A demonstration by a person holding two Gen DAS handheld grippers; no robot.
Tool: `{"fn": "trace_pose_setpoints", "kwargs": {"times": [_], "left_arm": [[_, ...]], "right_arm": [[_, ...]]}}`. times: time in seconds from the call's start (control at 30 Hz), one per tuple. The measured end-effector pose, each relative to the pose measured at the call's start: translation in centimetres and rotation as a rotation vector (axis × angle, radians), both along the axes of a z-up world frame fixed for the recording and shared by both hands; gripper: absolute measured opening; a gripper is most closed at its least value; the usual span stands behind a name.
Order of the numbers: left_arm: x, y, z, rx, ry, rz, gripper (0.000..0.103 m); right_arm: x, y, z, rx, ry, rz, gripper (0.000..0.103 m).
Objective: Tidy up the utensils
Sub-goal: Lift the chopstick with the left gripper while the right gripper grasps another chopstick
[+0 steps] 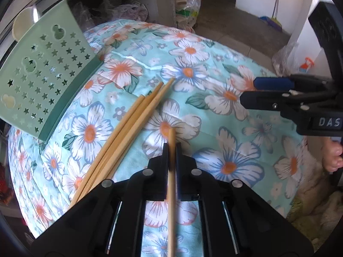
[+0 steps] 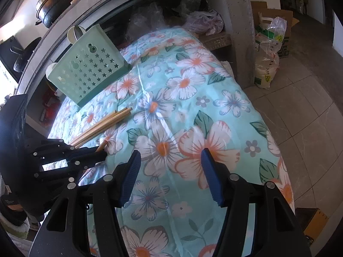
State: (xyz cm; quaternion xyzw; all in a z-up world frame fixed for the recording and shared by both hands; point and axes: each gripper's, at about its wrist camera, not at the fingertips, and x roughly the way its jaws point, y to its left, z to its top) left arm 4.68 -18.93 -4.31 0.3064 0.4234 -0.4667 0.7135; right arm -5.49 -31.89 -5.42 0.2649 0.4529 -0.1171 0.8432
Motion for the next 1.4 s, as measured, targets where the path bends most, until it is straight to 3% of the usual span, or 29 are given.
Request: {"fn": "trace_pose_setpoints", "kwargs": {"times": [0.27, 0.6, 0.77, 1.1, 1.17, 1.3, 1.4], "left_arm": [[0.9, 2.6, 4.0, -0.133, -0.024, 0.089, 0.005], [4.1, 8.0, 8.9, -0.355, -0.020, 0.271, 0.005], [5.4, 10.3, 9.7, -0.445, 0.001, 0.339, 0.005], [6.6, 13.1, 9.8, -0.518, 0.022, 0.381, 0.005], [6.8, 13.4, 9.7, -0.521, 0.025, 0.385, 0.005], [7.0, 13.6, 9.4, -0.525, 0.036, 0.392, 0.005], [6.9, 13.8, 9.4, -0.531, 0.037, 0.389, 0.005]], "right_arm": [[0.5, -0.3, 0.9, 0.070, -0.041, 0.009, 0.050], [4.8, 1.3, 0.3, 0.416, -0.094, 0.095, 0.043], [7.0, 2.8, -1.4, 0.495, -0.055, 0.103, 0.041], [8.9, 0.7, -5.6, 0.708, -0.032, -0.097, 0.033], [8.9, 0.5, -5.8, 0.719, -0.034, -0.125, 0.031], [8.4, 0.1, -6.4, 0.736, -0.027, -0.174, 0.015], [7.7, 0.0, -6.1, 0.728, -0.028, -0.179, 0.013]]}}
